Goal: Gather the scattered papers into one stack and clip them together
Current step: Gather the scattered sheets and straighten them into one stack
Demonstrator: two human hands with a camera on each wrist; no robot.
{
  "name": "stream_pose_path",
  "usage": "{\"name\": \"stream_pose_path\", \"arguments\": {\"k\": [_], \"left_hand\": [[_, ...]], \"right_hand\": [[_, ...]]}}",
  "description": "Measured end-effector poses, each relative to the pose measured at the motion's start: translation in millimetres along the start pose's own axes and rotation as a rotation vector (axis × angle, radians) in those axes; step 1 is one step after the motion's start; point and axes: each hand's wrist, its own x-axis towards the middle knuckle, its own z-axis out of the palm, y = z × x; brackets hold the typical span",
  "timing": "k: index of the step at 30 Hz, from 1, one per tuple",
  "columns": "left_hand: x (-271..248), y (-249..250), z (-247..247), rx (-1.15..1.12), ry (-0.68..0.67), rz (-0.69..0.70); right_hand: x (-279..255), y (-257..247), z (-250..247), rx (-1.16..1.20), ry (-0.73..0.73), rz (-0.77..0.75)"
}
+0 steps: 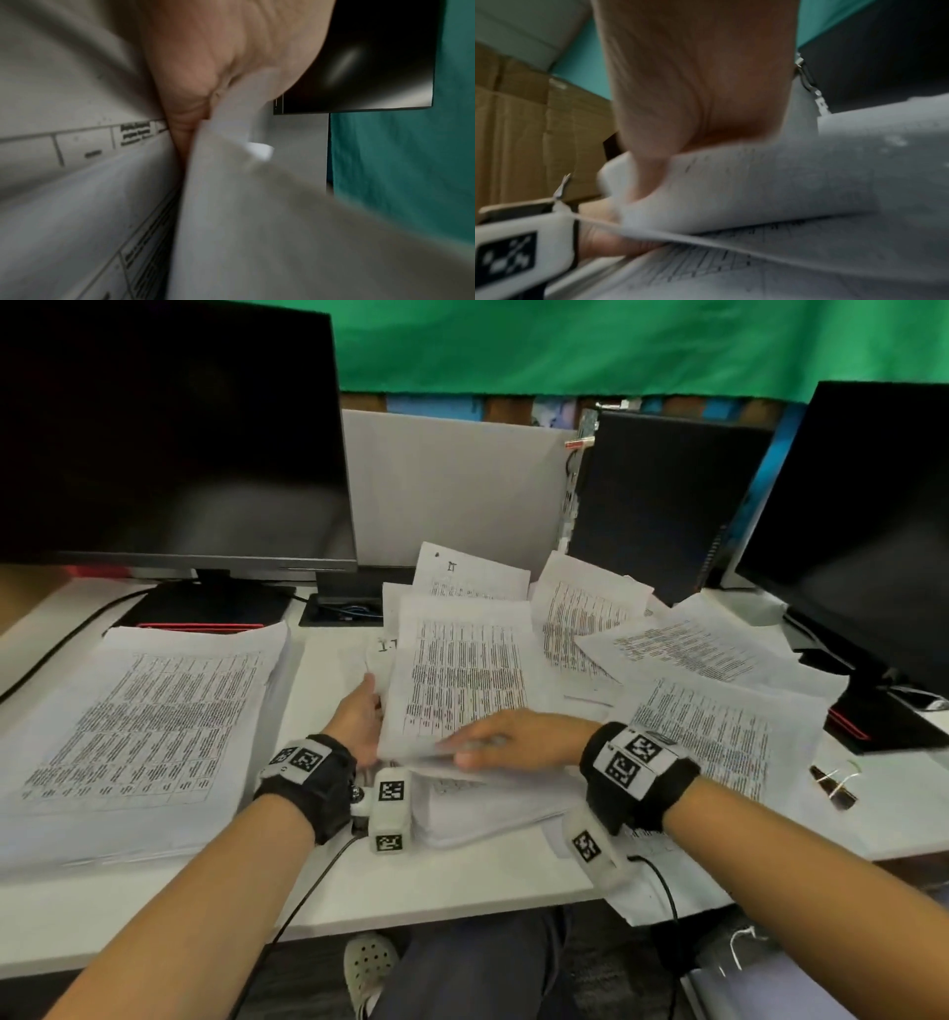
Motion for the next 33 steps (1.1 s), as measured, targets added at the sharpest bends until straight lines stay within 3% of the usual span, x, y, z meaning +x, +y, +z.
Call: {"name": "stream_pose_path", "arguments": {"k": [2, 6, 7, 10, 14, 18, 20, 24, 26, 31, 33], "left_hand": [[0.4, -0.1, 0.1, 0.129, -0.057, 0.02], [0.1, -4.6, 4.6, 0.381, -0.061, 0.153], [-1.4, -4.1, 7.0, 0.406, -0.075, 0.17], [-6.4, 0.9, 14.2, 0.464, -0.092, 0.267], [-24.2, 26.5, 15.6, 0.411, -0.135, 0.416], [-46.4, 56.9, 20.4, 0.374, -0.215, 0.511], [-53.6, 65.8, 28.5, 0.407, -0.219, 0.588], [-69.2, 89.0, 48.3, 0.49, -0.167, 0.892], [-74.1, 101.0, 49.4, 0.48, -0.162, 0.976], [-79.7, 100.4, 37.1, 0.369, -0.236, 0.917], [-82.7, 98.1, 45.9, 0.469, -0.258, 0.924]], "right_hand": [[-2.0, 4.5, -5.5, 0.121, -0.057, 0.052], [0.8, 41.1, -19.6, 0.355, 0.443, 0.49], [2.4, 51.5, -19.3, 0.384, 0.503, 0.579], [4.6, 61.6, -23.2, 0.551, 0.528, 0.635], [2.7, 64.3, -40.8, 0.84, 0.538, 0.505], [-7.1, 41.9, -56.8, 1.131, 0.633, 0.203], [-7.2, 27.4, -67.5, 1.136, 0.696, 0.066], [-7.8, 0.8, -91.6, 1.015, 0.918, -0.093], [-16.2, -7.7, -98.5, 0.959, 0.935, -0.161], [-32.4, -10.6, -92.8, 0.888, 0.862, -0.205], [-29.0, -15.9, -91.6, 0.906, 0.904, -0.218]]}}
